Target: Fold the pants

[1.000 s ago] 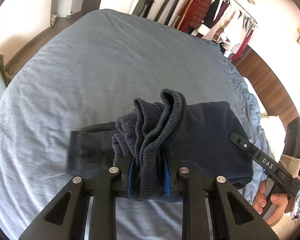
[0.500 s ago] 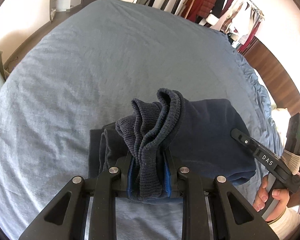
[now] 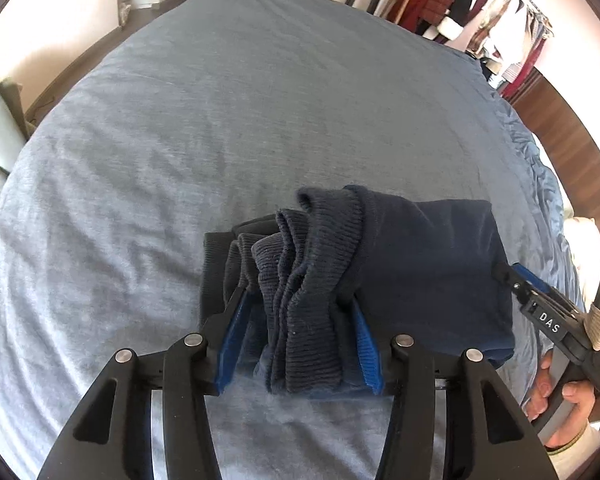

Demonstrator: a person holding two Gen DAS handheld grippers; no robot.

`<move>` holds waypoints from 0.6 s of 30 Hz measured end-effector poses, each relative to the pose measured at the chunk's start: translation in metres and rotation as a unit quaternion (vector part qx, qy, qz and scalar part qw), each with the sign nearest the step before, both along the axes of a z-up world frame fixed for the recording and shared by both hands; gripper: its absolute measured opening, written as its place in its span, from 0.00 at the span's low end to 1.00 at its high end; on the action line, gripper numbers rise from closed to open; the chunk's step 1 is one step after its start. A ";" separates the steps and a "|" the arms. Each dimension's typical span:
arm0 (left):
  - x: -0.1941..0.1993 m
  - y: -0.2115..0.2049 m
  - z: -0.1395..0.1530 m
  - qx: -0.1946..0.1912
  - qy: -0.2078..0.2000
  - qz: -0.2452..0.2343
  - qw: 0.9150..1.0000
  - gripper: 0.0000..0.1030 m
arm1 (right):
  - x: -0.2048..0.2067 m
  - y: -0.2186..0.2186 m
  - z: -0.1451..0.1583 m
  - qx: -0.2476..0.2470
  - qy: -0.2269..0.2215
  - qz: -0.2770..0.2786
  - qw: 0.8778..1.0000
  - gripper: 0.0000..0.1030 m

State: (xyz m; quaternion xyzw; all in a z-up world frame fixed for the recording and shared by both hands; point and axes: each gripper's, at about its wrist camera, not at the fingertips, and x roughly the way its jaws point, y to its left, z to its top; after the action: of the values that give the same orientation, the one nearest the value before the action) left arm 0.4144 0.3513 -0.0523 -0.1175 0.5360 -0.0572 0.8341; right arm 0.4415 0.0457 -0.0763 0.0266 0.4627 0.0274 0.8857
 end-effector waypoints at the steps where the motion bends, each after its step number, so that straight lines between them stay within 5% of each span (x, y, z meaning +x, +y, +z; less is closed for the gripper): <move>1: -0.002 0.000 0.005 0.005 -0.005 0.003 1.000 0.48 | -0.002 0.000 0.006 -0.007 -0.004 -0.001 1.000 0.51; 7: -0.010 -0.009 0.049 0.094 -0.071 0.015 0.993 0.52 | -0.023 0.001 0.048 -0.033 -0.051 0.005 0.998 0.51; 9: -0.007 -0.013 0.051 0.089 -0.080 0.000 0.993 0.52 | -0.031 -0.003 0.055 -0.006 -0.046 0.005 0.999 0.51; 14: 0.011 -0.016 0.034 0.101 -0.078 -0.001 0.992 0.46 | -0.032 -0.004 0.039 0.050 -0.002 0.016 0.999 0.43; 18: 0.017 -0.015 0.014 0.124 -0.070 0.002 0.990 0.47 | -0.032 -0.005 0.015 0.023 0.028 -0.002 0.999 0.40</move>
State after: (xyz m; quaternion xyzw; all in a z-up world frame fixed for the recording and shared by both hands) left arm 0.4314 0.3365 -0.0387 -0.0100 0.4789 0.0036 0.8778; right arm 0.4100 0.0404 -0.0613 0.0486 0.4868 0.0349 0.8714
